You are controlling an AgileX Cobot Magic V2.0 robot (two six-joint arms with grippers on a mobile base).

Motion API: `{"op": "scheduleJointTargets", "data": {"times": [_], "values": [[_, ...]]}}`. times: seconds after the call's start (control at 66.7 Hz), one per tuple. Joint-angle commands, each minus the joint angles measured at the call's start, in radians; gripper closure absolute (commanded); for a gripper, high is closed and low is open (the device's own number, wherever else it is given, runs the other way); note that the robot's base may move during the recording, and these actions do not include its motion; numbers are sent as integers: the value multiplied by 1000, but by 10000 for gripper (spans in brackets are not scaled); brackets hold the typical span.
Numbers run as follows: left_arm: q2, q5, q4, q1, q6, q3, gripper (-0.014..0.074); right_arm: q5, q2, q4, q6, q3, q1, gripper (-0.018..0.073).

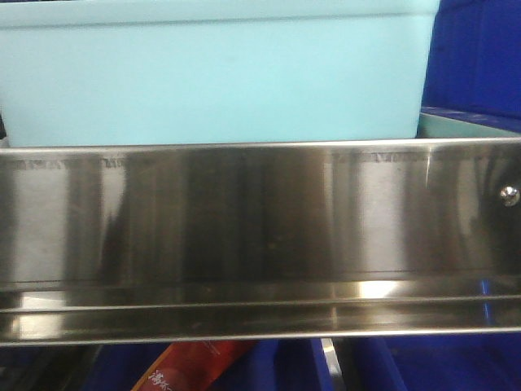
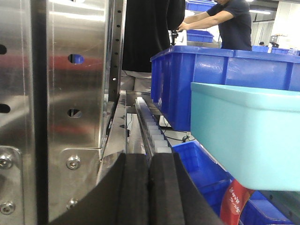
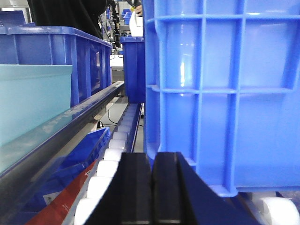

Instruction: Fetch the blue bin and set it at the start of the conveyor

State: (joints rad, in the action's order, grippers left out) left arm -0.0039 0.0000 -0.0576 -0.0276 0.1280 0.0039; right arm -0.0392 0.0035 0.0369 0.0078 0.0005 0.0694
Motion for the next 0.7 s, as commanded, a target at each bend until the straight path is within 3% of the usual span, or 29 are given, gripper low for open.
{"op": "scheduleJointTargets", "data": {"times": [0.0, 0.69], "values": [[4, -17, -3, 0, -2, -4, 707, 18, -3, 3, -8, 0, 0, 721], [4, -70, -3, 0, -2, -4, 707, 34, -3, 3, -8, 0, 0, 721]]}}
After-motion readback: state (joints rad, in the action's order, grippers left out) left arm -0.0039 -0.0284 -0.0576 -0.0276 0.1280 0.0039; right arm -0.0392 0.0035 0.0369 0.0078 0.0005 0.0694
